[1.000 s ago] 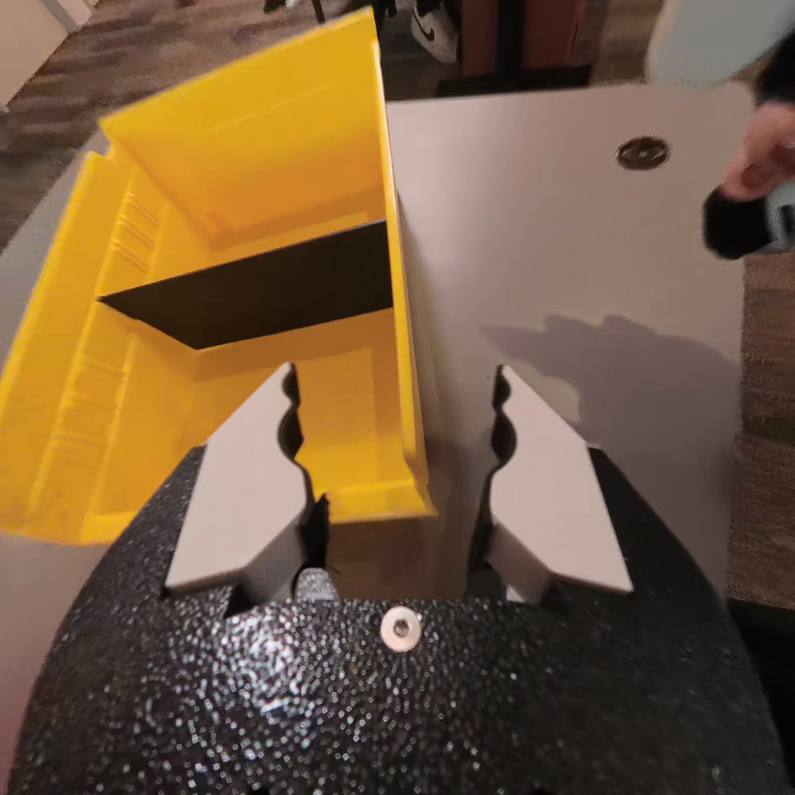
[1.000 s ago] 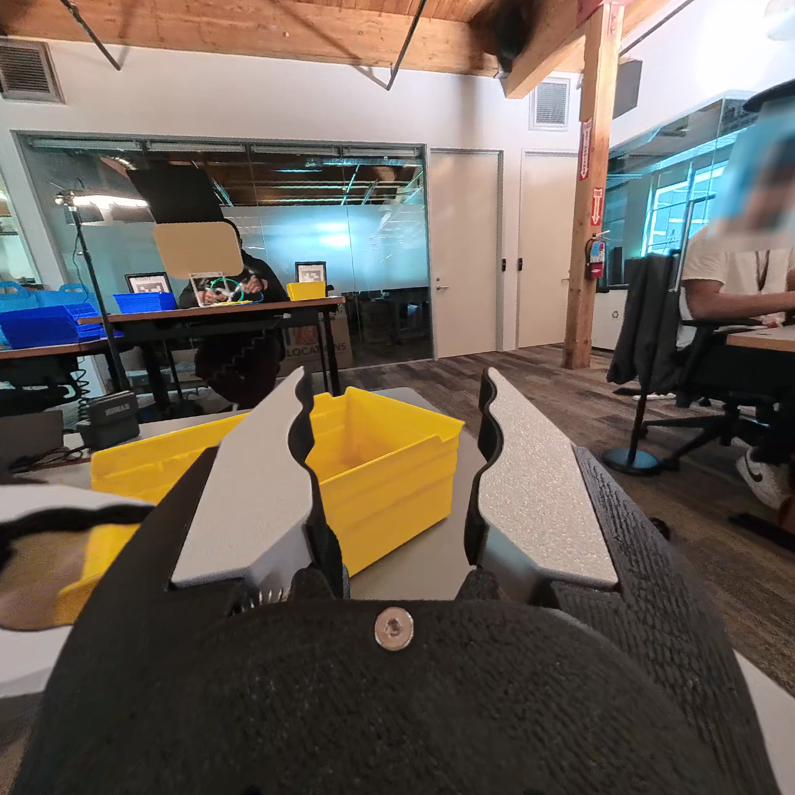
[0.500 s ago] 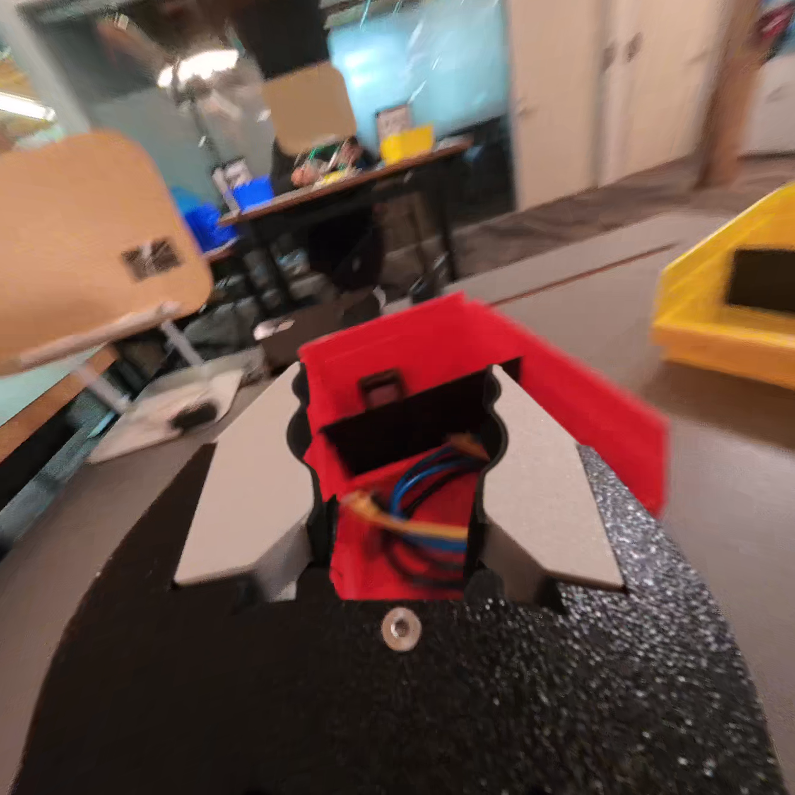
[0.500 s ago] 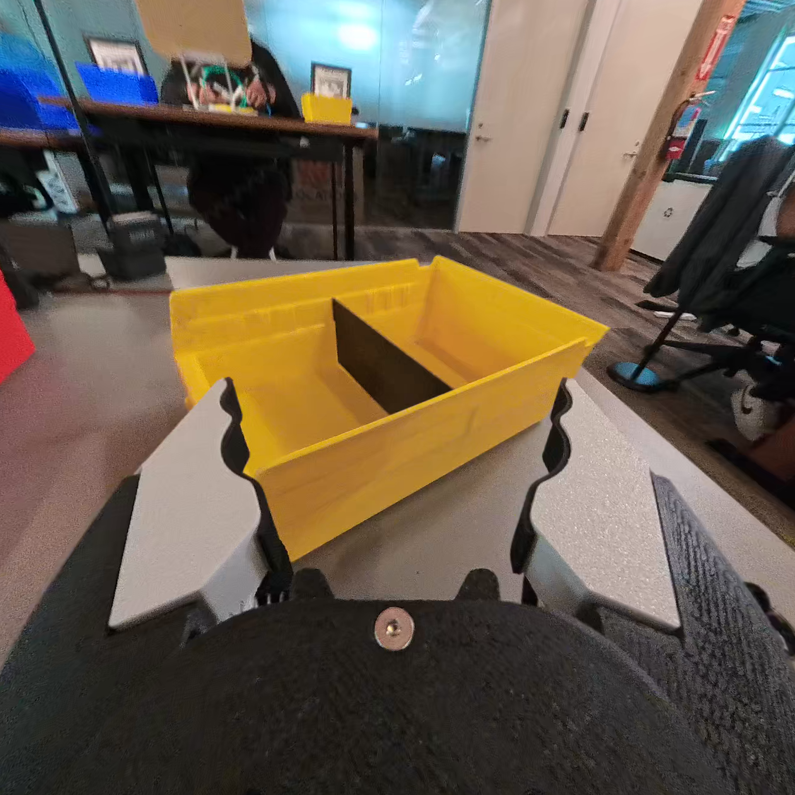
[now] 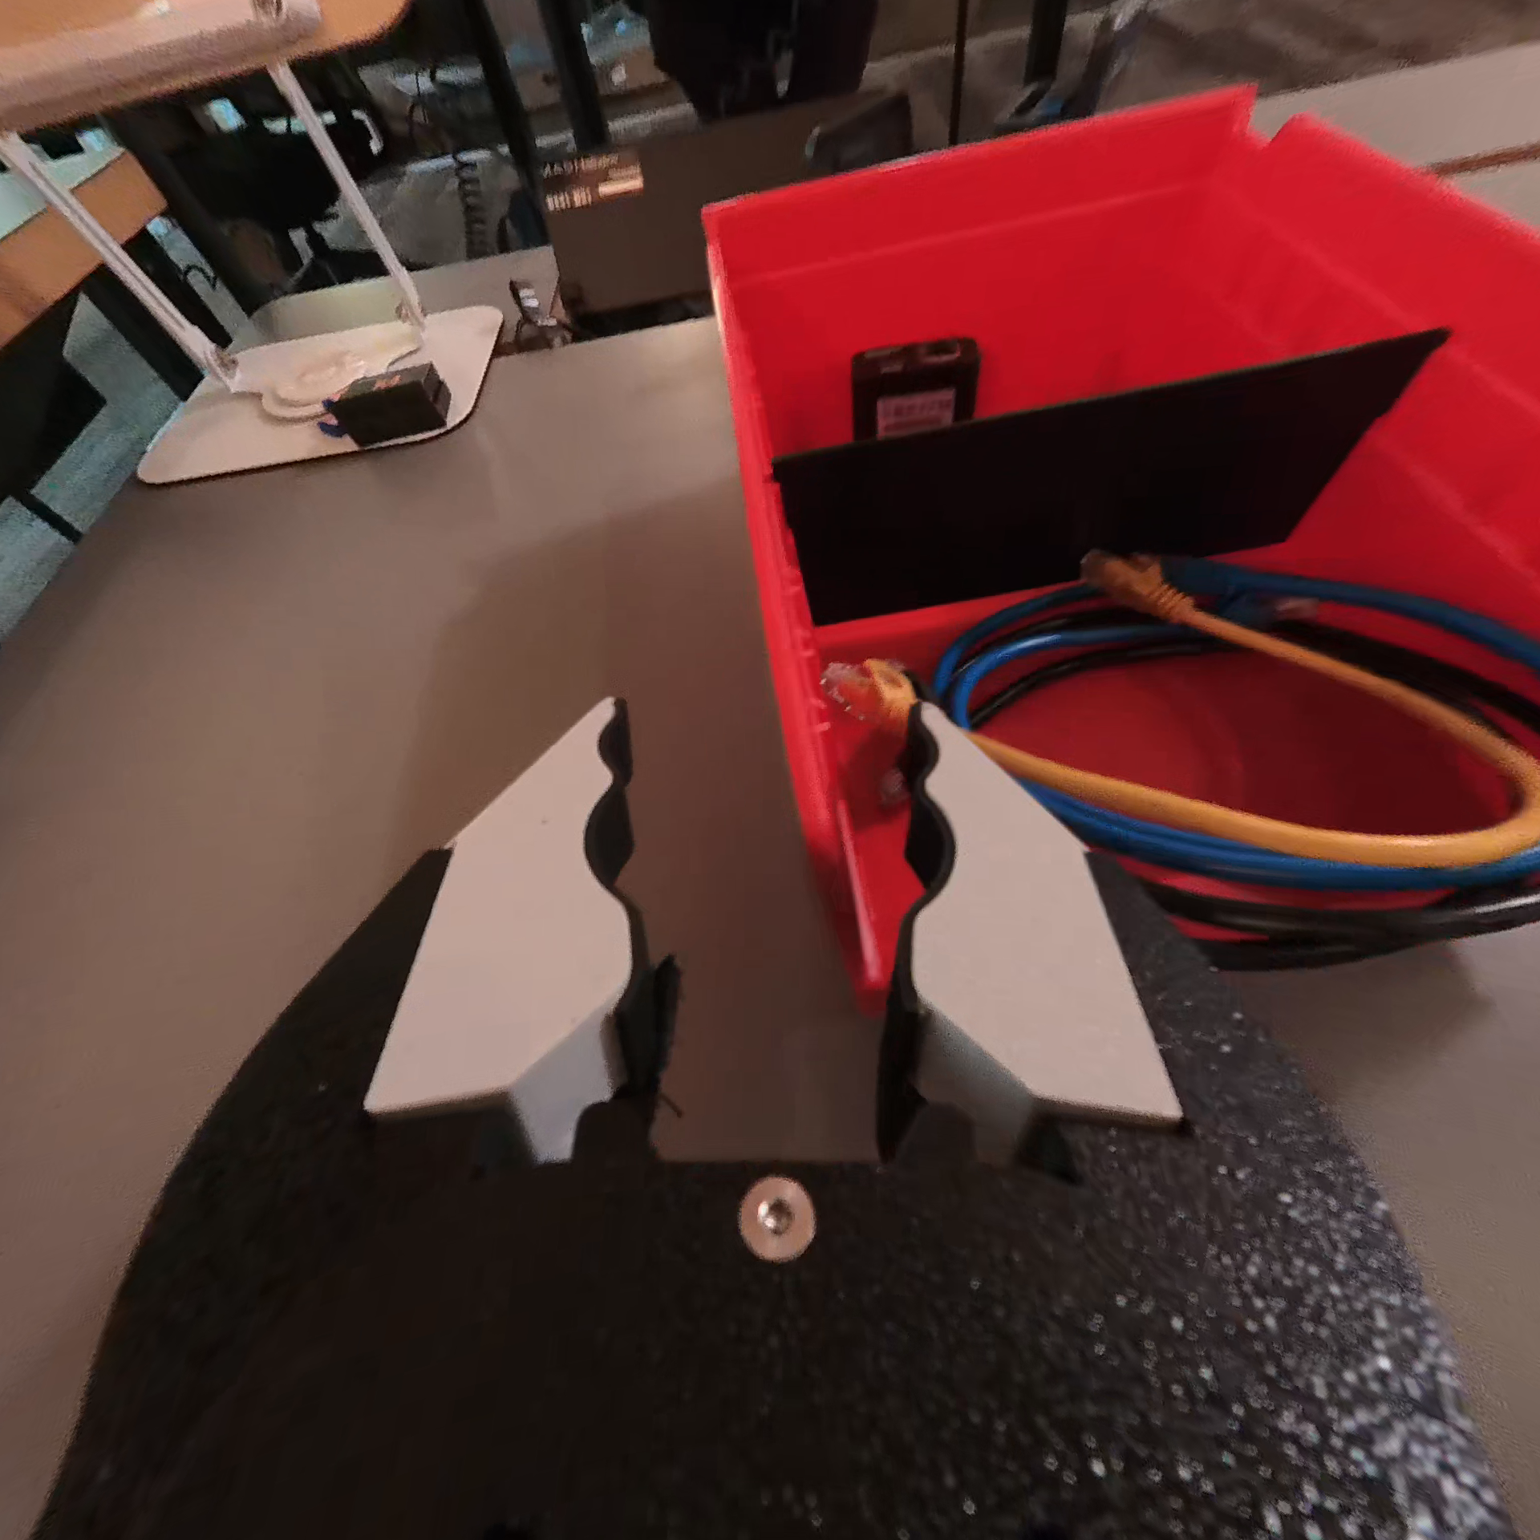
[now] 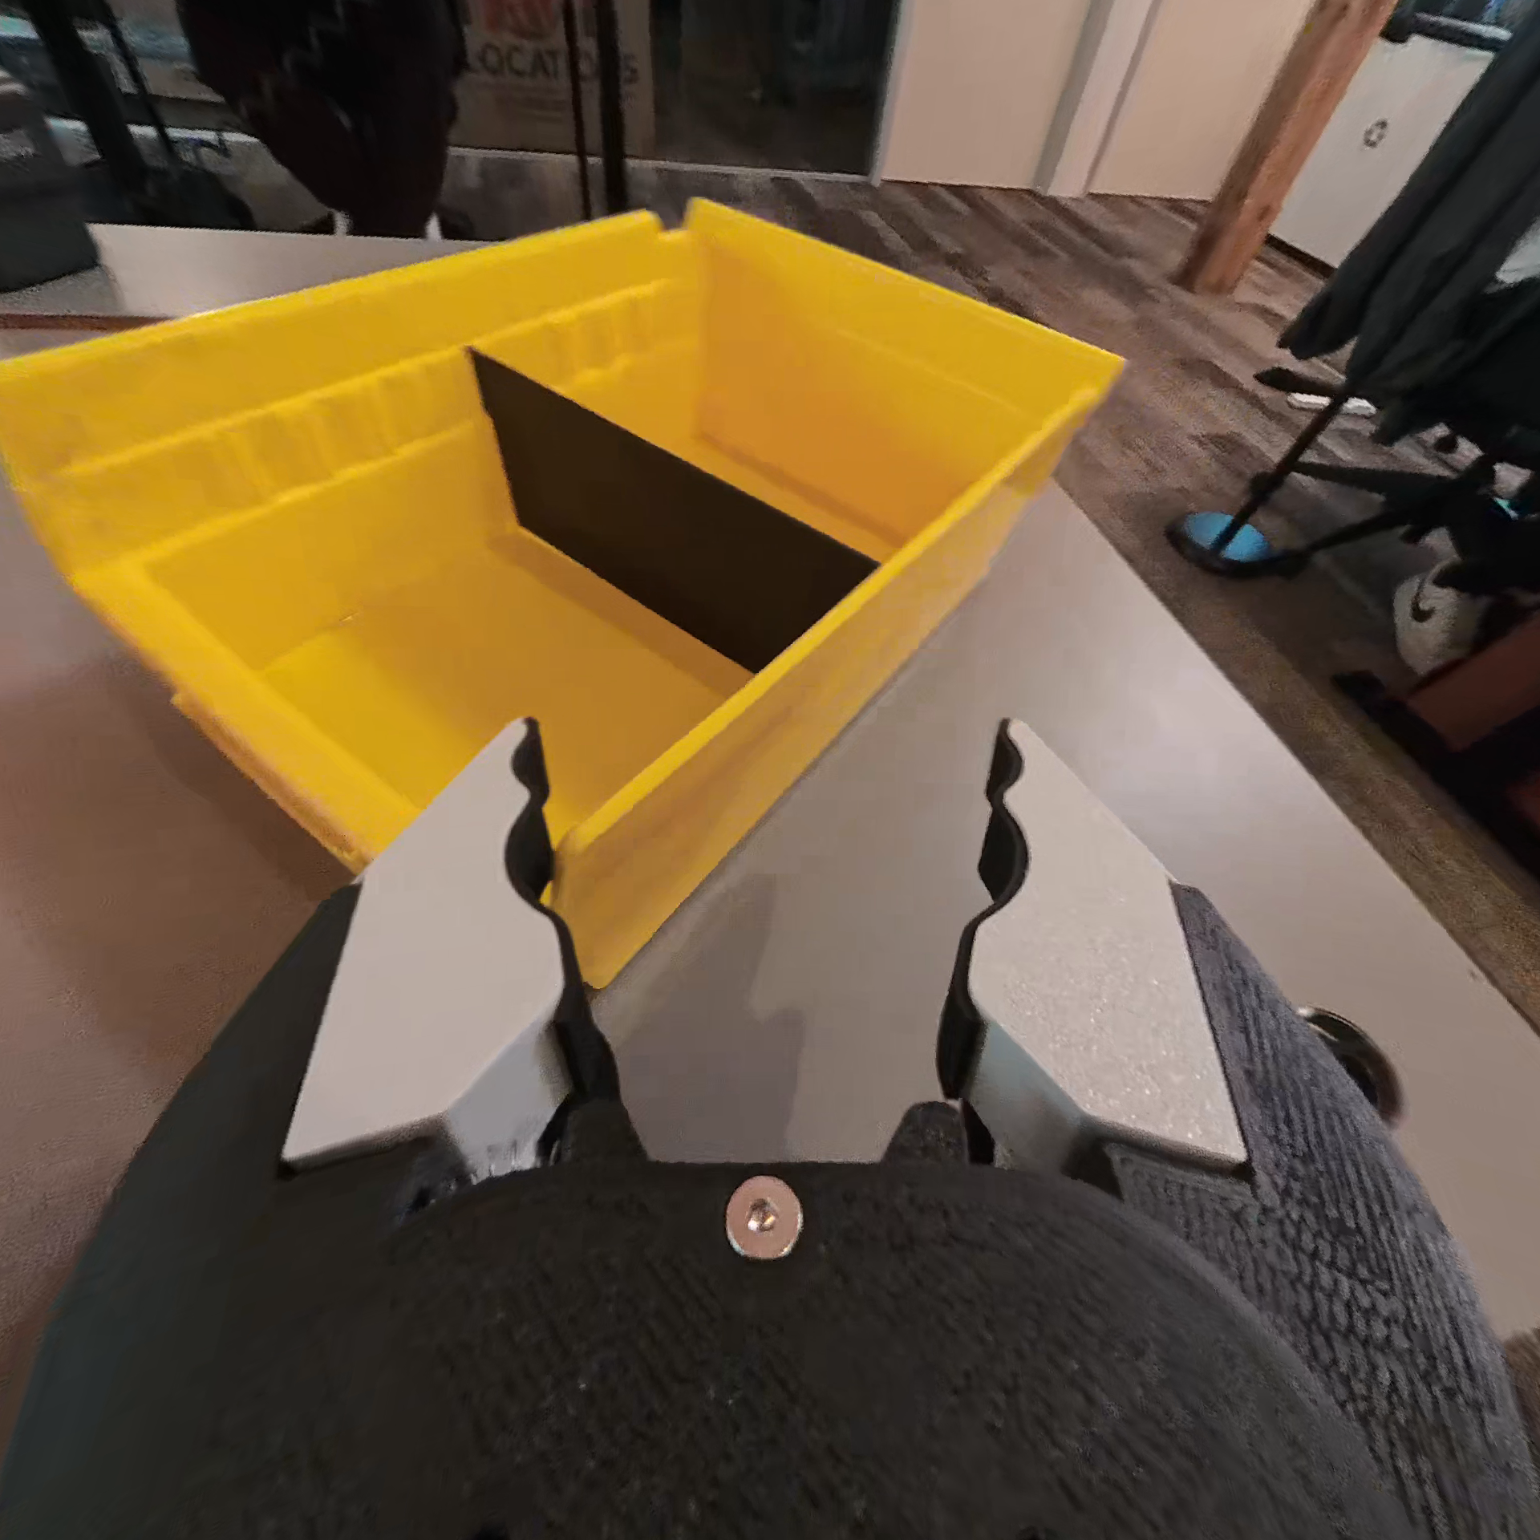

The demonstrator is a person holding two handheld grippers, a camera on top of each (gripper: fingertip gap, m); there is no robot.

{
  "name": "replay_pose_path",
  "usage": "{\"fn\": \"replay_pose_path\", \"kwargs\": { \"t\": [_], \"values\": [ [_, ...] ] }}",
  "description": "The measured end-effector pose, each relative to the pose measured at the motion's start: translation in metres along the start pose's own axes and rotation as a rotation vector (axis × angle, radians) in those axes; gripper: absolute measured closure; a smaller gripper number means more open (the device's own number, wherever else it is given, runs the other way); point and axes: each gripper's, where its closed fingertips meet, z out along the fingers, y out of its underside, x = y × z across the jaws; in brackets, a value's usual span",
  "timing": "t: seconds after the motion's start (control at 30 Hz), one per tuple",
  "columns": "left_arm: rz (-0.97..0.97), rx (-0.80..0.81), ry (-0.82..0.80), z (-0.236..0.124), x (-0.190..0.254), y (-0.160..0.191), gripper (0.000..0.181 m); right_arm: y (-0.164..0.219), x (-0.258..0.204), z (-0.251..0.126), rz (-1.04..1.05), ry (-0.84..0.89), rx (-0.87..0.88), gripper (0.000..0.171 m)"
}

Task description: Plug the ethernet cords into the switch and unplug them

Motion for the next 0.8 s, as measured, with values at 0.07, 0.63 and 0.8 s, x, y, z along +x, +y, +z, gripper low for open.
{"fn": "replay_pose_path", "kwargs": {
  "t": [0.07,0.63,0.8],
  "values": [
    [-0.007,-0.029,0.005,0.001,-0.007,0.008,0.128,0.002,0.015,0.000,0.007,-0.008,-0.015,0.092],
    [-0.072,-0.008,-0.018,-0.033,-0.080,0.032,0.179,0.008,0.071,-0.010,-0.107,-0.249,-0.036,0.156],
    [-0.012,-0.037,-0.053,-0.044,-0.134,0.043,0.179,0.018,0.090,-0.026,-0.118,-0.281,-0.074,0.163]
  ]
}}
